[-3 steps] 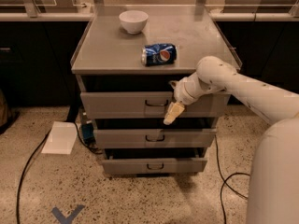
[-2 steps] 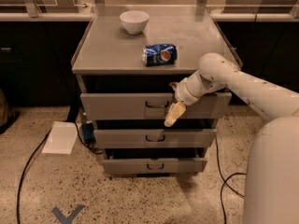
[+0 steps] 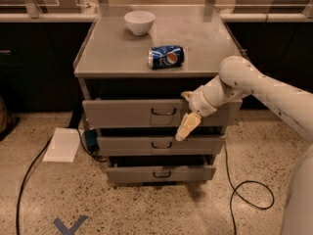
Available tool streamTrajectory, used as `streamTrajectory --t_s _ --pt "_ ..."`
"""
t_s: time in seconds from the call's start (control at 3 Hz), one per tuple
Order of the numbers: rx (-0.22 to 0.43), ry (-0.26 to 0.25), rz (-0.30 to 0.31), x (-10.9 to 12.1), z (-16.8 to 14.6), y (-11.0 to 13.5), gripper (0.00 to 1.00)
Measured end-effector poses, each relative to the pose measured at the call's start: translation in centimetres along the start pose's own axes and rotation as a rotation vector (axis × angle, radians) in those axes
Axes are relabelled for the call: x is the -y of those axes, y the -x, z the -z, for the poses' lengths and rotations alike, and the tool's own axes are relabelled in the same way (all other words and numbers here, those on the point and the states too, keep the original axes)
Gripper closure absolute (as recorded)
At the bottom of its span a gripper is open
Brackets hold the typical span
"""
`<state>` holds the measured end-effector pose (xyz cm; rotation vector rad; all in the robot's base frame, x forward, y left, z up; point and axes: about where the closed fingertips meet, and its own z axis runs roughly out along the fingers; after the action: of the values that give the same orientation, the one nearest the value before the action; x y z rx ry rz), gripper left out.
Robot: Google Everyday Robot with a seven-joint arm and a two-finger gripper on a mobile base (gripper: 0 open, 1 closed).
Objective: Open top drawer
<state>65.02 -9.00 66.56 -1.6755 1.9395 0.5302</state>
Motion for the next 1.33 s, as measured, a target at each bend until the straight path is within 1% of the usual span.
streamTrajectory --t_s 0.33,0.67,1.0,1.33 --pt "0.017 0.034 -0.023 -2.0 0.8 -0.1 0.0" --pt "0.017 0.034 -0.023 -2.0 0.8 -0.1 0.0" --pt "0.001 0.059 -0.038 -2.6 0.1 -0.2 0.0" --pt "-0.024 0.111 -0.094 -4.8 0.4 -0.7 0.0"
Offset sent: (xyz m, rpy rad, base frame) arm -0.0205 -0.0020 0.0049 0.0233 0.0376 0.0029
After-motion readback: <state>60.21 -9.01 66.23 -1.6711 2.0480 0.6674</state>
